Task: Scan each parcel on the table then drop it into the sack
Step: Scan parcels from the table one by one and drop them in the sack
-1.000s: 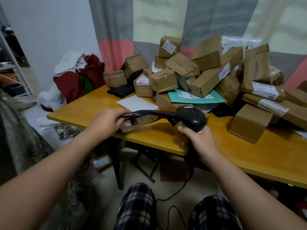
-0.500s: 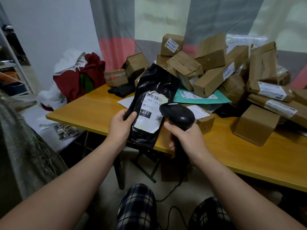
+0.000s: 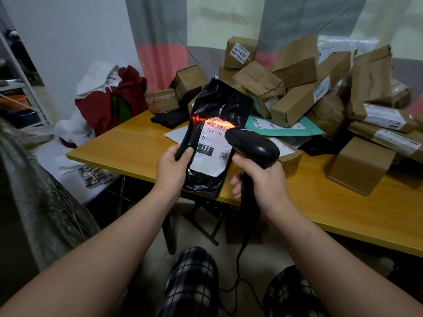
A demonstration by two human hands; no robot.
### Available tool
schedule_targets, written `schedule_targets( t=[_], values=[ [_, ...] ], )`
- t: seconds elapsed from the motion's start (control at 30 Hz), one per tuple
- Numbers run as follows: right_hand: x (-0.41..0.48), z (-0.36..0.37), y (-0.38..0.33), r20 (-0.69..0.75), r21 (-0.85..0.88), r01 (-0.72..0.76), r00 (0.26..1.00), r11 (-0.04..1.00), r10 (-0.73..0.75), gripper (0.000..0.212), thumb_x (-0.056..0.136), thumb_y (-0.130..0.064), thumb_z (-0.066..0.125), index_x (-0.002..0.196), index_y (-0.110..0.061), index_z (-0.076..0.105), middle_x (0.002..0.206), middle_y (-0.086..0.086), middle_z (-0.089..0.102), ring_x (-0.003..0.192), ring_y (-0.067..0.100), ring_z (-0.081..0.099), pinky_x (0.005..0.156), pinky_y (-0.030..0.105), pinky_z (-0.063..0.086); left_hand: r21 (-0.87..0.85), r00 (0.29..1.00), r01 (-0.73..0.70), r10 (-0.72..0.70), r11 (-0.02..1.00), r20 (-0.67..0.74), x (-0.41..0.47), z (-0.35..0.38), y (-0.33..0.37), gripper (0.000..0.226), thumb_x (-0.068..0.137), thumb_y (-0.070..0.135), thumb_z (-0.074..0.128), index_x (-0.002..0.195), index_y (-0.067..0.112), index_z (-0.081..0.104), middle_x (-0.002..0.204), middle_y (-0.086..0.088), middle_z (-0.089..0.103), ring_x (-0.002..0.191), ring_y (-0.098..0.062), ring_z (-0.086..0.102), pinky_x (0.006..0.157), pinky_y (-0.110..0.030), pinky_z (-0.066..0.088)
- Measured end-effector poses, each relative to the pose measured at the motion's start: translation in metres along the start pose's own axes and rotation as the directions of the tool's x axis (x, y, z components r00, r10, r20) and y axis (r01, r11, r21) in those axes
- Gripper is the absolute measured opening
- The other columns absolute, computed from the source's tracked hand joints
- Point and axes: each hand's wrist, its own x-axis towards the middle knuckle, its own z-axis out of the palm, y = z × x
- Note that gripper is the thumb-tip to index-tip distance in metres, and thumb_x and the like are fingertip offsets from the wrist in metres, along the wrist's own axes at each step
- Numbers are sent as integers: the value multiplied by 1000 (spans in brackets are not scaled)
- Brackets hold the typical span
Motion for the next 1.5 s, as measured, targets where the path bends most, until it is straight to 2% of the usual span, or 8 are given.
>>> schedule_targets(
  t=[0.3,0.53,0.87,1.0,1.13,1.23,1.37,1.5],
  values=[
    [-7,-4,-1,28,-81,45,999,996,-42,11,88,-12,65,79,-7,62,57,15,58,44,23,54,45,31,50,-6,995,-102,102,995,8,3,-4,5,11,98,17,53,99,25,60,100,1,70,92,-12,68,74,-23,55],
    [-12,-1,3,36,-159,74,997,984,-70,11,88,-13,66,79,-11,61,58,13,59,45,22,56,45,30,50,319,994,-96,105,943,-11,16,-25,-1,11,93,19,62,101,21,69,102,-2,69,95,-19,65,85,-42,56],
    [-21,8,5,61,-143,94,994,985,-86,13,87,-12,67,75,-12,62,55,10,58,42,20,54,42,27,47,374,991,-81,114,924,-67,15,-34,-4,3,91,19,65,93,20,68,91,4,71,84,-14,68,75,-34,56],
    [-21,7,3,79,-151,116,991,982,-105,14,88,-12,66,75,-10,62,58,14,59,43,20,55,43,26,48,336,993,-66,96,940,-74,14,-33,-4,8,91,18,65,98,17,69,86,8,69,74,0,63,67,-19,52],
    [-20,12,6,186,-186,132,978,974,-97,8,87,-12,66,80,-14,63,64,13,61,46,23,56,46,31,50,242,993,-114,117,964,1,-2,-42,10,10,92,14,62,99,21,66,91,8,70,83,-2,67,72,-17,54],
    [-18,29,14,312,-226,150,947,962,-74,10,86,-12,69,78,-10,64,62,10,62,45,20,56,48,31,48,367,975,-187,219,911,-45,-27,-72,19,9,92,15,62,98,21,65,90,7,68,81,3,64,71,-14,52],
    [-17,78,33,521,-301,177,853,937,6,20,83,-14,73,77,1,63,64,16,62,50,15,57,53,29,48,523,935,-152,294,838,-199,-73,-144,20,11,91,17,64,99,25,64,97,-3,67,89,-11,64,78,-22,52],
    [-25,143,63,676,-365,220,730,905,96,17,79,-24,78,81,-26,61,69,-16,65,67,-2,60,62,14,44,692,877,-1,333,722,-347,-134,-221,12,14,90,11,62,90,24,59,86,11,56,79,6,54,69,-6,42]
  ],
)
